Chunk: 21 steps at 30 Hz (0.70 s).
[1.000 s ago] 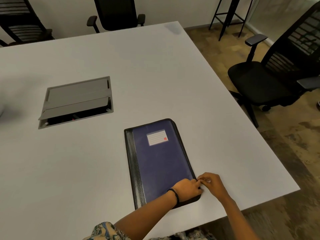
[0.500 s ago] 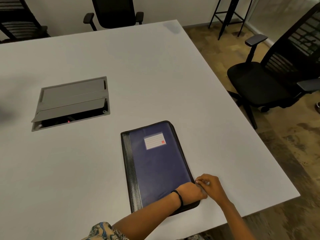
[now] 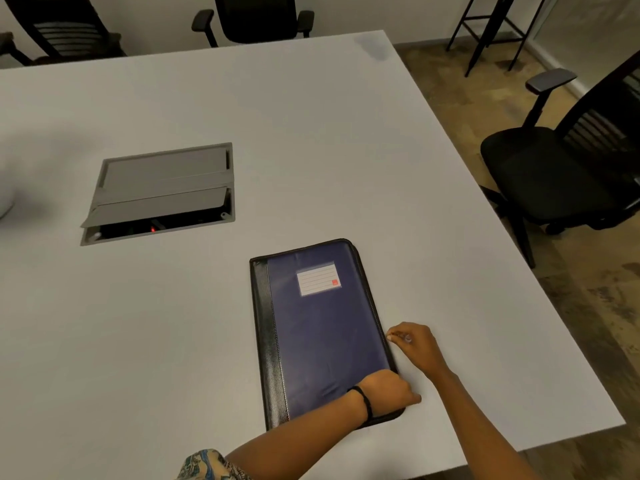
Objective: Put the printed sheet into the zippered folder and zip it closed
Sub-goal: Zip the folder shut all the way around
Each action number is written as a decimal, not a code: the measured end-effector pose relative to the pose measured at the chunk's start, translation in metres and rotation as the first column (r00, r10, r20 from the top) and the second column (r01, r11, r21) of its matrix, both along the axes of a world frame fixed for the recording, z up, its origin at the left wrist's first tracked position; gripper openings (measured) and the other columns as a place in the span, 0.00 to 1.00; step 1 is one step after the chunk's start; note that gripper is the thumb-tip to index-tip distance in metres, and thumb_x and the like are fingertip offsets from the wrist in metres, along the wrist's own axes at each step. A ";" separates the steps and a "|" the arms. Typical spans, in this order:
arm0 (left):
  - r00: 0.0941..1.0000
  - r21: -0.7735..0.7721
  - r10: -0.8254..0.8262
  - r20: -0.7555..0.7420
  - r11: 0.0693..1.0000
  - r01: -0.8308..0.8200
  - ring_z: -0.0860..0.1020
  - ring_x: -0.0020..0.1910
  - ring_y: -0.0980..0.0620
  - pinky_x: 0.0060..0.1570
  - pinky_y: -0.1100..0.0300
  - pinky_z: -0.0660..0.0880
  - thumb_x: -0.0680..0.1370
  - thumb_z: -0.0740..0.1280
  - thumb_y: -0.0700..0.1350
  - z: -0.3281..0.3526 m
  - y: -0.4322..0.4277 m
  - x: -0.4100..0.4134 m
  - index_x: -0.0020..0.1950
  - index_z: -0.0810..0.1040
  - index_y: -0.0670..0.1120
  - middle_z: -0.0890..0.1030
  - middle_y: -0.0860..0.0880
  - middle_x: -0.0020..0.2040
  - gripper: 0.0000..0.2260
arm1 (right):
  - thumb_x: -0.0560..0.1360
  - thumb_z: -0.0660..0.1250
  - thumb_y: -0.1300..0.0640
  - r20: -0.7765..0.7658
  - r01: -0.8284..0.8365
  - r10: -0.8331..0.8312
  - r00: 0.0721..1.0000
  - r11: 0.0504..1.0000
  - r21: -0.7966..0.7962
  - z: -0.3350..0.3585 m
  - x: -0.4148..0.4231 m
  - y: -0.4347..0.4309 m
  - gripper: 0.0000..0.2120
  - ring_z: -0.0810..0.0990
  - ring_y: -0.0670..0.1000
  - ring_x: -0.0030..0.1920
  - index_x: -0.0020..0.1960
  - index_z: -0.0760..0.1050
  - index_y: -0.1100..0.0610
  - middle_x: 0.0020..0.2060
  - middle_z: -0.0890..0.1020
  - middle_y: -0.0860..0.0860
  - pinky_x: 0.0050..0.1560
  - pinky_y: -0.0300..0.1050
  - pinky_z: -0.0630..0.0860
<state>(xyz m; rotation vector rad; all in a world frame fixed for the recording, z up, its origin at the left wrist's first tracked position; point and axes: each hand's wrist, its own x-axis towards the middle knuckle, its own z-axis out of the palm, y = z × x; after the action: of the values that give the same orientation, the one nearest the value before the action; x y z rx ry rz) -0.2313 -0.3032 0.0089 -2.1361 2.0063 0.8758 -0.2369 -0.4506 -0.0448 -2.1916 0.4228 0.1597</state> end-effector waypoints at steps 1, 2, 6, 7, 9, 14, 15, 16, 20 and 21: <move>1.000 0.018 0.017 -0.007 1.000 -0.016 0.75 0.60 0.37 0.61 0.48 0.73 0.82 0.56 0.39 0.003 -0.001 0.002 0.71 0.64 0.39 0.75 0.35 0.63 0.17 | 0.72 0.69 0.63 0.002 -0.004 0.004 1.000 1.000 0.000 0.000 0.002 0.000 0.04 0.82 0.52 0.44 0.45 0.82 0.61 0.43 0.85 0.56 0.49 0.44 0.79; 0.999 0.033 0.028 -0.025 0.999 -0.027 0.75 0.59 0.36 0.60 0.47 0.73 0.82 0.55 0.40 0.007 -0.001 0.005 0.70 0.67 0.38 0.75 0.34 0.62 0.16 | 0.72 0.69 0.63 0.002 -0.007 0.007 1.000 1.000 0.002 0.000 0.003 0.000 0.04 0.82 0.52 0.44 0.45 0.82 0.62 0.43 0.85 0.57 0.49 0.44 0.79; 1.000 0.036 -0.005 0.023 0.999 0.004 0.78 0.56 0.39 0.56 0.51 0.76 0.81 0.57 0.39 0.007 -0.003 0.017 0.71 0.65 0.41 0.78 0.38 0.60 0.17 | 0.71 0.69 0.65 0.005 -0.015 0.015 1.000 1.000 0.003 -0.002 0.005 -0.003 0.03 0.83 0.53 0.43 0.44 0.82 0.62 0.41 0.85 0.57 0.47 0.43 0.79; 1.000 0.047 0.012 0.028 0.999 -0.013 0.78 0.56 0.40 0.55 0.51 0.76 0.81 0.58 0.39 0.007 -0.004 0.023 0.70 0.66 0.41 0.79 0.39 0.59 0.17 | 0.71 0.69 0.65 0.005 -0.020 0.020 1.000 1.000 0.004 -0.003 0.005 -0.004 0.03 0.83 0.53 0.42 0.43 0.82 0.62 0.41 0.85 0.57 0.46 0.41 0.78; 0.997 0.060 0.061 0.042 0.996 -0.064 0.79 0.54 0.40 0.54 0.52 0.77 0.81 0.57 0.38 0.006 -0.006 0.035 0.67 0.69 0.41 0.79 0.39 0.57 0.14 | 0.71 0.69 0.66 -0.006 -0.032 0.032 0.999 0.999 -0.002 -0.005 0.005 -0.005 0.04 0.82 0.52 0.41 0.42 0.82 0.61 0.40 0.85 0.56 0.44 0.36 0.77; 0.988 0.068 0.154 0.005 0.986 -0.154 0.77 0.54 0.39 0.52 0.52 0.74 0.81 0.53 0.35 0.011 -0.014 0.046 0.62 0.71 0.36 0.77 0.37 0.57 0.12 | 0.70 0.69 0.67 -0.003 -0.005 0.005 1.000 1.000 -0.010 -0.011 0.006 -0.004 0.06 0.81 0.49 0.39 0.41 0.81 0.59 0.38 0.84 0.54 0.42 0.28 0.74; 0.991 0.061 0.137 0.010 0.989 -0.138 0.77 0.55 0.39 0.53 0.51 0.74 0.82 0.52 0.35 0.010 -0.016 0.045 0.62 0.71 0.35 0.77 0.36 0.58 0.13 | 0.70 0.69 0.68 0.004 -0.014 0.014 1.000 1.000 -0.009 -0.012 0.007 -0.004 0.05 0.81 0.50 0.39 0.41 0.81 0.59 0.38 0.84 0.55 0.43 0.30 0.74; 0.992 0.054 0.123 0.001 0.991 -0.123 0.77 0.56 0.40 0.55 0.52 0.73 0.82 0.52 0.35 0.010 -0.017 0.045 0.63 0.71 0.35 0.77 0.37 0.59 0.13 | 0.70 0.68 0.68 0.012 -0.024 0.024 1.000 1.000 -0.005 -0.013 0.008 -0.004 0.05 0.81 0.51 0.40 0.41 0.81 0.60 0.38 0.84 0.56 0.43 0.31 0.74; 0.981 0.071 0.184 -0.066 0.981 -0.179 0.74 0.62 0.46 0.62 0.56 0.68 0.83 0.51 0.39 0.008 -0.018 0.047 0.68 0.67 0.38 0.75 0.41 0.64 0.15 | 0.71 0.69 0.67 0.039 -0.038 0.038 0.999 0.999 -0.003 -0.014 0.018 -0.005 0.04 0.81 0.51 0.41 0.43 0.81 0.61 0.39 0.85 0.56 0.44 0.31 0.75; 0.956 0.121 0.271 -0.110 0.958 -0.258 0.74 0.62 0.43 0.62 0.55 0.69 0.83 0.51 0.40 0.009 -0.019 0.047 0.68 0.67 0.37 0.76 0.39 0.64 0.16 | 0.71 0.69 0.66 0.053 -0.033 0.033 0.998 0.999 -0.003 -0.014 0.022 -0.005 0.03 0.81 0.50 0.41 0.44 0.81 0.61 0.40 0.85 0.56 0.44 0.28 0.75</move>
<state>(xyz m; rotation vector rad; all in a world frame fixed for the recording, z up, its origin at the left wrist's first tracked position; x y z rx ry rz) -0.1839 -0.3221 0.0175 -2.3803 1.7021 1.1522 -0.2144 -0.4552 -0.0592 -2.2008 0.3572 0.1188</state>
